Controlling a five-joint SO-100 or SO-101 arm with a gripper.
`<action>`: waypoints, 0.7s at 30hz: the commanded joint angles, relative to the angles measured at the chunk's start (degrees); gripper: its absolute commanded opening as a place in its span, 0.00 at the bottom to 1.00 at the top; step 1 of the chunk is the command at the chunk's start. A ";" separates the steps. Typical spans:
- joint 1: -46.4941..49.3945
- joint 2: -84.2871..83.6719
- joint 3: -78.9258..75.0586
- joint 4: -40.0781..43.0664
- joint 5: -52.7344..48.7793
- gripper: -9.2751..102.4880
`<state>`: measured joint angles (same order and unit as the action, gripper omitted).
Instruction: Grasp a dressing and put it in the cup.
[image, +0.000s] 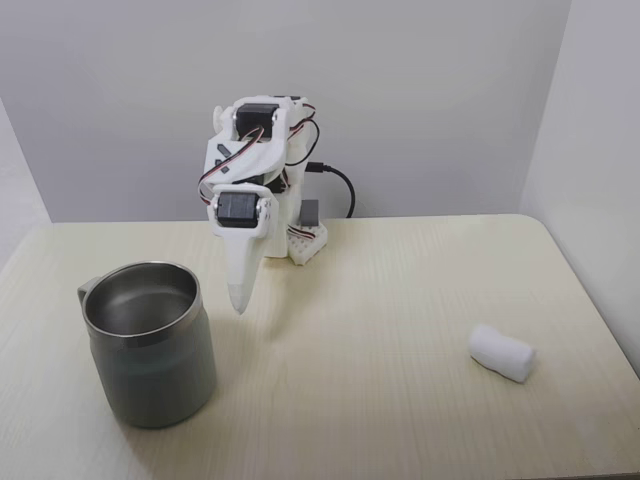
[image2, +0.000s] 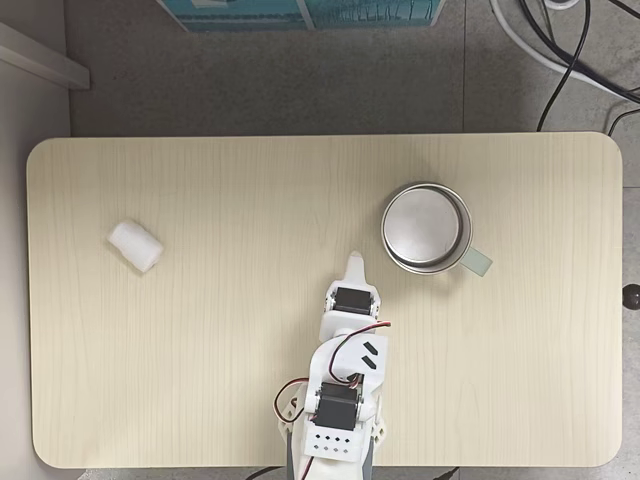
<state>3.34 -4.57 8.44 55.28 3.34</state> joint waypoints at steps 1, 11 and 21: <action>-2.37 -0.35 1.76 0.26 -2.64 0.08; -1.76 -0.35 1.76 0.26 -2.64 0.08; -1.93 -0.35 2.02 1.23 -4.22 0.08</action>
<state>1.76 -4.66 8.44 56.25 -0.09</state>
